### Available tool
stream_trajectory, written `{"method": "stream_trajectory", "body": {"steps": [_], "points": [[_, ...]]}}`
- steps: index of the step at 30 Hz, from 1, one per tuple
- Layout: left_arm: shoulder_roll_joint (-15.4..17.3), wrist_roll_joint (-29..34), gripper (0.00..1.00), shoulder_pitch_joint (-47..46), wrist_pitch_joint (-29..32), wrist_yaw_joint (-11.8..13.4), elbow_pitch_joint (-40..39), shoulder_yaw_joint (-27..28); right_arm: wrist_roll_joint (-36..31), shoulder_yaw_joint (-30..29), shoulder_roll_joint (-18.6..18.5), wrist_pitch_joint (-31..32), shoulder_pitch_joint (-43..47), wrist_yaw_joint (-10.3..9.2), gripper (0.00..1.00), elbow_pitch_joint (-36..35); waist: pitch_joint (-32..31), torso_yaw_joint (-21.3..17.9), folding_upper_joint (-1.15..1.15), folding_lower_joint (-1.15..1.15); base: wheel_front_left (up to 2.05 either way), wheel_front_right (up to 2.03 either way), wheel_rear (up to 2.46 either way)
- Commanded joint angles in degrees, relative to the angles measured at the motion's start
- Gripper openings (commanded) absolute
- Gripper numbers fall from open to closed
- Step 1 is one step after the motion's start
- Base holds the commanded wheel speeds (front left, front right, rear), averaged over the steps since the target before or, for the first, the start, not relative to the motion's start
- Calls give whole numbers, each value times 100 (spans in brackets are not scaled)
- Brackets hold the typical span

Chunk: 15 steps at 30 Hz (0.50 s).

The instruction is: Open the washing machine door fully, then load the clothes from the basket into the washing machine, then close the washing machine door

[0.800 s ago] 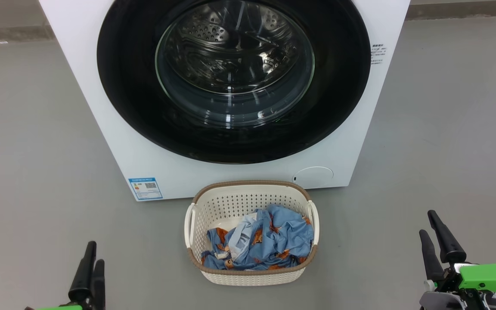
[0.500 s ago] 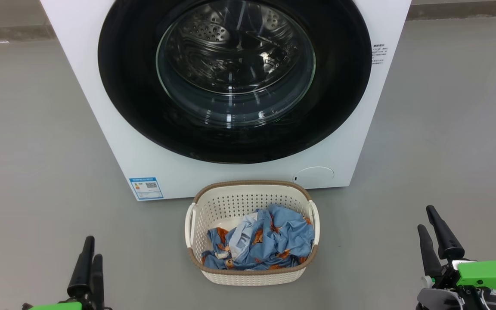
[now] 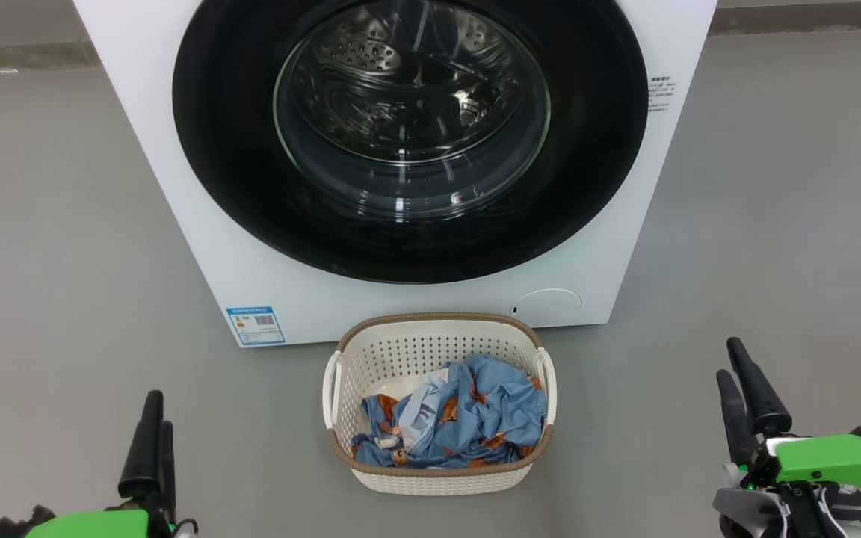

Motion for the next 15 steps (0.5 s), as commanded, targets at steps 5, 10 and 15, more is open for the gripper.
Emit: {"method": "stream_trajectory", "body": {"steps": [5,10,15], "points": [[224,300,100,-286,-180,-17,-271,-105,-344,268,-167,-171,-392,11,100,-224,0,10,0,0,0,0,0],[343,625,100,-322,-311,-19,-284,-232,-619,415,-244,-265,-458,11,100,-261,-1,21,0,0,0,0,0],[424,999,100,-362,-414,-20,-247,-332,-1023,514,-290,-351,-511,12,100,-303,-4,27,0,0,0,0,0]]}}
